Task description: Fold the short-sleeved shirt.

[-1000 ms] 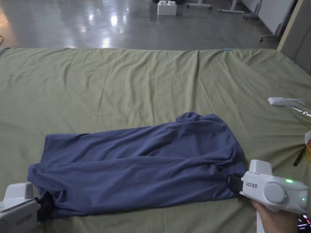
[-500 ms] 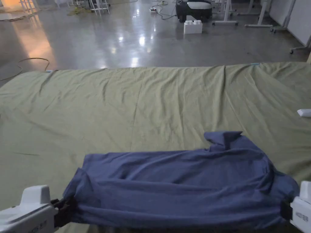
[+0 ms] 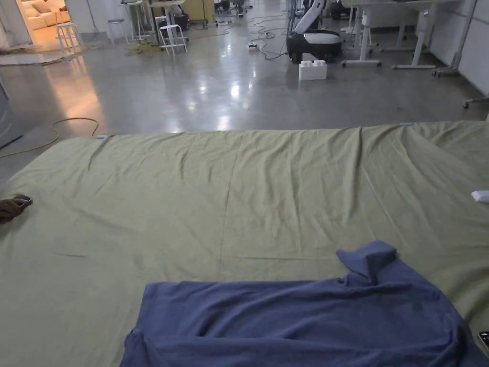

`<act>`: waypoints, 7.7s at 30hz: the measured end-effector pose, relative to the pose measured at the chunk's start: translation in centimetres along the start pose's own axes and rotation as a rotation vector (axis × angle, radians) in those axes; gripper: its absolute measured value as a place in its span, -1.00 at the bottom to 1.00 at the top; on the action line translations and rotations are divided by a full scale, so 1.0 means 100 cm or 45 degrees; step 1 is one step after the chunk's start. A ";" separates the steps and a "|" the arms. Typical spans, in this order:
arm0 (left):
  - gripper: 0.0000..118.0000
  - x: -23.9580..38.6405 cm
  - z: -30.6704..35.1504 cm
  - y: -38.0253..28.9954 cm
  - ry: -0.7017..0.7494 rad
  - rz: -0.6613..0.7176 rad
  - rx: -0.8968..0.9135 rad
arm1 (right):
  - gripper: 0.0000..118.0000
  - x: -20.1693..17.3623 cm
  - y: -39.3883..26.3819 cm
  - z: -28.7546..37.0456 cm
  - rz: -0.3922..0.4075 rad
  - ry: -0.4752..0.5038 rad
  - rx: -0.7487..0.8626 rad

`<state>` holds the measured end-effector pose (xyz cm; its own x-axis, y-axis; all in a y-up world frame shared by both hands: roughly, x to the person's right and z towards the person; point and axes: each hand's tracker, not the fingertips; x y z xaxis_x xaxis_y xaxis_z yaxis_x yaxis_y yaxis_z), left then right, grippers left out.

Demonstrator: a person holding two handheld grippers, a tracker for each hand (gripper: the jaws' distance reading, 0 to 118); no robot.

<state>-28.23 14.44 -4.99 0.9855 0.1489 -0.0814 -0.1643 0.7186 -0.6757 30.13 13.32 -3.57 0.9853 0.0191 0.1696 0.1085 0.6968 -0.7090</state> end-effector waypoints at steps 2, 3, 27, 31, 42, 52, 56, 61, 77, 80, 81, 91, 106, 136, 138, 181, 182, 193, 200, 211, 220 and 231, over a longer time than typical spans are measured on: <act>0.51 0.007 0.034 0.009 0.003 -0.110 0.222 | 0.36 0.011 0.006 0.026 -0.028 0.051 0.122; 0.51 0.012 0.049 0.013 0.013 -0.151 0.296 | 0.36 0.011 0.010 0.038 -0.018 0.057 0.186; -1.00 0.106 0.187 0.056 -0.188 -0.364 0.740 | -1.00 -0.051 0.050 0.166 0.142 0.383 0.698; -1.00 0.100 0.171 0.063 -0.241 -0.292 0.659 | -1.00 -0.049 0.052 0.157 0.109 0.412 0.673; 0.17 0.047 -0.027 0.155 -0.250 -0.029 0.111 | -1.00 -0.045 0.035 0.108 0.044 0.422 0.438; 0.06 0.025 -0.233 0.180 -0.020 -0.055 -0.292 | -1.00 -0.027 0.023 0.068 -0.032 0.334 0.236; -0.19 0.033 -0.244 0.174 0.057 -0.092 -0.344 | -1.00 -0.023 0.022 0.058 -0.037 0.299 0.194; -0.86 0.058 -0.248 0.171 0.068 -0.285 -0.413 | -1.00 -0.022 0.035 0.034 -0.058 0.343 0.145; -0.87 0.065 -0.249 0.173 0.087 -0.309 -0.498 | 0.44 -0.003 0.235 -0.226 -0.079 0.169 -0.427; -0.88 0.058 -0.251 0.175 0.072 -0.225 -0.484 | 0.19 -0.027 0.225 -0.240 0.084 0.140 -0.514; -0.88 0.058 -0.249 0.173 0.073 -0.221 -0.476 | 0.19 -0.035 0.221 -0.244 0.125 0.130 -0.536; -0.93 0.054 -0.190 0.190 0.008 -0.178 -0.054 | -1.00 -0.031 0.236 -0.232 0.113 0.225 -0.202; -0.93 0.001 0.005 0.075 -0.193 -0.069 0.105 | -1.00 0.045 0.077 0.009 -0.078 0.370 0.081; 0.06 0.100 0.199 0.050 -0.065 -0.390 0.784 | 0.13 -0.033 0.054 0.170 0.159 0.391 0.748; -0.40 0.112 0.196 0.045 -0.056 -0.419 0.779 | -0.21 -0.042 0.053 0.172 0.141 0.422 0.745; -0.81 -0.059 -0.096 -0.002 -0.637 1.003 -0.077 | -1.00 -0.055 0.012 0.151 0.061 0.451 0.435; -0.81 -0.058 -0.102 -0.005 -0.594 1.013 -0.120 | -1.00 -0.055 0.012 0.151 0.067 0.445 0.431; -0.85 -0.069 -0.058 0.053 -0.492 0.825 0.128 | -0.99 -0.053 0.013 0.141 0.025 0.465 0.382; -0.85 -0.013 -0.009 0.102 -0.432 0.387 0.242 | -0.99 -0.053 0.010 0.131 -0.095 0.524 0.380; -0.60 0.232 -0.098 0.024 -0.452 -0.094 -0.212 | -0.99 -0.023 -0.007 0.151 -0.101 0.456 0.421; 0.41 0.183 -0.051 0.055 -0.640 0.142 0.054 | -1.00 0.008 -0.030 0.138 -0.210 0.423 0.354; -1.00 0.219 -0.129 -0.009 -0.701 0.284 -0.411 | -0.99 -0.004 -0.032 0.143 -0.181 0.426 0.326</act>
<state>-6.00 8.24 -15.62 0.7501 0.6560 0.0836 -0.2558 0.4044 -0.8781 27.47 21.33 8.35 0.9560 -0.2932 -0.0075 0.2512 0.8317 -0.4951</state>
